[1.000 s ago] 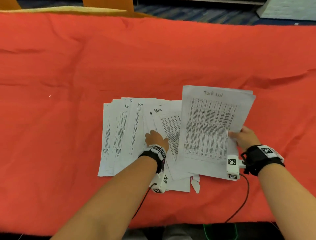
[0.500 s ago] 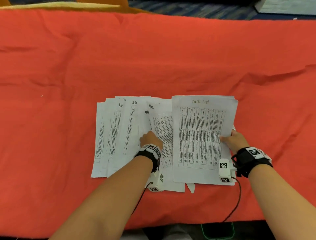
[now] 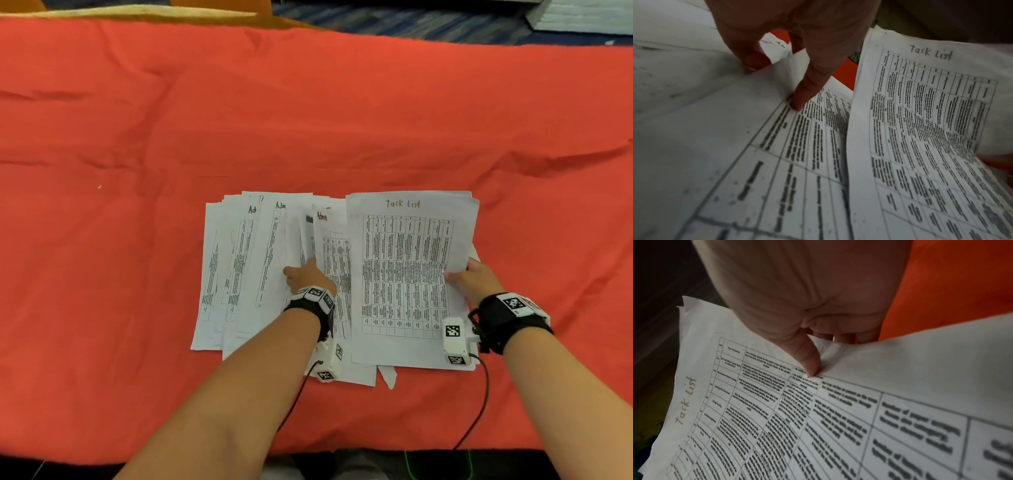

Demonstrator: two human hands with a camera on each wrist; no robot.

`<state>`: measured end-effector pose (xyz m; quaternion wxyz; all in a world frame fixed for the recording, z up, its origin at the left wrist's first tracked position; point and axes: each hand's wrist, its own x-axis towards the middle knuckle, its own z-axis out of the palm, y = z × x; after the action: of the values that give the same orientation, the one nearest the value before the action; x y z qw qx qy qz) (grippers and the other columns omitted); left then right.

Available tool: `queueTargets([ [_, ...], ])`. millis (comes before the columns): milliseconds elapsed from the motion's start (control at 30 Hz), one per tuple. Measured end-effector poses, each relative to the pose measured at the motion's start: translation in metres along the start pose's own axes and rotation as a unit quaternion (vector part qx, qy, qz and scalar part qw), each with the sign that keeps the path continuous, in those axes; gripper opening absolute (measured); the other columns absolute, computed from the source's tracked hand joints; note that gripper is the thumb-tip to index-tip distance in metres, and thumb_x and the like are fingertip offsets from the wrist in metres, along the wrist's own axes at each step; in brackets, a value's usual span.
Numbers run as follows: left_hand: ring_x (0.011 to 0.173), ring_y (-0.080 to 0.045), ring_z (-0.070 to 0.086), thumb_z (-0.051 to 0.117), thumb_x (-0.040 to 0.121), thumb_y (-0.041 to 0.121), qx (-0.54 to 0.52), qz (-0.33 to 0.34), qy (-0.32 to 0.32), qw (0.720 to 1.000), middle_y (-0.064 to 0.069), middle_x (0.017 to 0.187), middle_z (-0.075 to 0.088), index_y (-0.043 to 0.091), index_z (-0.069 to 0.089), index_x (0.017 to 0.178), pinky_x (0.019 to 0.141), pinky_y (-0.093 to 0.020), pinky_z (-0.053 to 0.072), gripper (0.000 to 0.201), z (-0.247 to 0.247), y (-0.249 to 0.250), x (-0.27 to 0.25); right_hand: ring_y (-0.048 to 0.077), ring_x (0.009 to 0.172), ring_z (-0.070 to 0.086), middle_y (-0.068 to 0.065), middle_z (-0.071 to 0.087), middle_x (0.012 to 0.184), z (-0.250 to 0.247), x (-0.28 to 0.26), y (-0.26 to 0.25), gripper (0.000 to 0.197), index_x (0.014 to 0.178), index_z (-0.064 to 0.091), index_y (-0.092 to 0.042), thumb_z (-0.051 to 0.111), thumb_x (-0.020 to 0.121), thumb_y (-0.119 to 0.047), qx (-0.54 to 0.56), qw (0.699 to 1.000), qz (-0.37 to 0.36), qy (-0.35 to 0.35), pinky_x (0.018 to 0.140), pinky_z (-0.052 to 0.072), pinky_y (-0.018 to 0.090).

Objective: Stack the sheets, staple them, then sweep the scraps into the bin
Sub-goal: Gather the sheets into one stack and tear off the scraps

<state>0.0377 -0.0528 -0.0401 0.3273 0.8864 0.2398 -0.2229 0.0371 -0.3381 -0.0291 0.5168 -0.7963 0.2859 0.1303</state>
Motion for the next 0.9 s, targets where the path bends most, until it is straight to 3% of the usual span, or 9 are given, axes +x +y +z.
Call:
queueTargets([
  [133, 0.122, -0.03, 0.046, 0.051, 0.089, 0.01, 0.028, 0.06, 0.012, 0.998, -0.015, 0.134, 0.045, 0.013, 0.04, 0.14, 0.1, -0.039, 0.042, 0.053, -0.002, -0.003, -0.005, 0.032, 0.112, 0.061, 0.008, 0.065, 0.12, 0.003, 0.002, 0.003, 0.046, 0.125, 0.06, -0.015, 0.059, 0.082, 0.002, 0.009, 1.0, 0.001, -0.011, 0.102, 0.045, 0.05],
  [233, 0.109, -0.03, 0.054, 0.04, 0.093, 0.0, -0.045, 0.109, 0.064, 0.991, -0.015, 0.131, 0.045, 0.007, 0.041, 0.137, 0.083, -0.028, 0.042, 0.044, -0.012, -0.005, -0.015, 0.029, 0.113, 0.059, 0.005, 0.064, 0.122, 0.004, -0.001, 0.0, 0.051, 0.13, 0.056, -0.018, 0.056, 0.084, 0.004, 0.028, 0.999, -0.005, -0.026, 0.105, 0.043, 0.047],
  [333, 0.11, -0.027, 0.055, 0.037, 0.094, -0.005, -0.15, 0.154, 0.078, 0.973, -0.011, 0.129, 0.048, 0.009, 0.042, 0.134, 0.083, -0.021, 0.039, 0.043, -0.032, -0.009, -0.022, 0.023, 0.114, 0.056, -0.001, 0.06, 0.122, 0.008, -0.01, -0.012, 0.054, 0.133, 0.052, -0.019, 0.054, 0.085, 0.005, 0.036, 0.998, -0.024, -0.044, 0.106, 0.041, 0.043],
  [433, 0.076, -0.015, 0.058, 0.044, 0.092, -0.004, -0.24, 0.182, 0.054, 0.952, -0.003, 0.112, 0.057, 0.02, 0.049, 0.118, 0.058, -0.021, 0.048, 0.035, -0.051, -0.015, -0.026, 0.027, 0.115, 0.059, 0.002, 0.063, 0.12, 0.018, -0.009, -0.018, 0.044, 0.125, 0.059, -0.014, 0.055, 0.085, 0.003, 0.048, 0.996, -0.027, -0.063, 0.105, 0.043, 0.049],
  [533, 0.088, -0.017, 0.062, 0.053, 0.09, -0.002, -0.299, 0.193, 0.0, 0.934, -0.002, 0.112, 0.062, 0.024, 0.052, 0.115, 0.068, -0.023, 0.053, 0.035, -0.063, -0.015, -0.033, 0.029, 0.111, 0.061, 0.01, 0.064, 0.122, 0.033, -0.002, -0.022, 0.029, 0.105, 0.065, -0.021, 0.056, 0.085, -0.002, 0.082, 0.993, -0.016, -0.084, 0.104, 0.043, 0.051],
  [700, 0.106, -0.004, 0.06, 0.064, 0.088, 0.013, -0.301, 0.226, -0.052, 0.925, 0.007, 0.12, 0.062, 0.019, 0.048, 0.129, 0.094, -0.024, 0.047, 0.044, -0.062, -0.011, -0.046, 0.027, 0.116, 0.057, 0.014, 0.058, 0.131, 0.051, -0.018, -0.048, 0.035, 0.127, 0.053, -0.006, 0.049, 0.093, -0.001, 0.101, 0.988, -0.015, -0.114, 0.106, 0.041, 0.048],
  [767, 0.108, 0.0, 0.057, 0.066, 0.086, 0.016, -0.306, 0.228, -0.086, 0.92, 0.011, 0.121, 0.06, 0.019, 0.04, 0.135, 0.092, -0.017, 0.047, 0.055, -0.06, -0.008, -0.051, 0.027, 0.108, 0.06, 0.014, 0.059, 0.128, 0.055, -0.024, -0.052, 0.034, 0.124, 0.048, -0.012, 0.054, 0.091, -0.003, 0.076, 0.989, -0.019, -0.122, 0.1, 0.046, 0.046],
  [833, 0.099, 0.011, 0.053, 0.063, 0.088, 0.005, -0.311, 0.233, -0.119, 0.914, 0.018, 0.112, 0.056, 0.021, 0.032, 0.136, 0.078, -0.002, 0.045, 0.059, -0.057, -0.006, -0.054, 0.026, 0.093, 0.061, 0.016, 0.058, 0.119, 0.056, -0.028, -0.053, 0.038, 0.115, 0.038, -0.017, 0.06, 0.088, -0.003, 0.035, 0.995, -0.041, -0.087, 0.089, 0.052, 0.043],
  [900, 0.095, 0.009, 0.052, 0.06, 0.089, 0.001, -0.319, 0.23, -0.132, 0.91, 0.017, 0.108, 0.053, 0.023, 0.026, 0.135, 0.073, -0.002, 0.045, 0.062, -0.054, -0.003, -0.055, 0.023, 0.088, 0.059, 0.011, 0.056, 0.109, 0.055, -0.03, -0.054, 0.054, 0.121, 0.03, -0.018, 0.065, 0.083, 0.001, 0.038, 0.997, -0.047, -0.052, 0.088, 0.051, 0.044],
])
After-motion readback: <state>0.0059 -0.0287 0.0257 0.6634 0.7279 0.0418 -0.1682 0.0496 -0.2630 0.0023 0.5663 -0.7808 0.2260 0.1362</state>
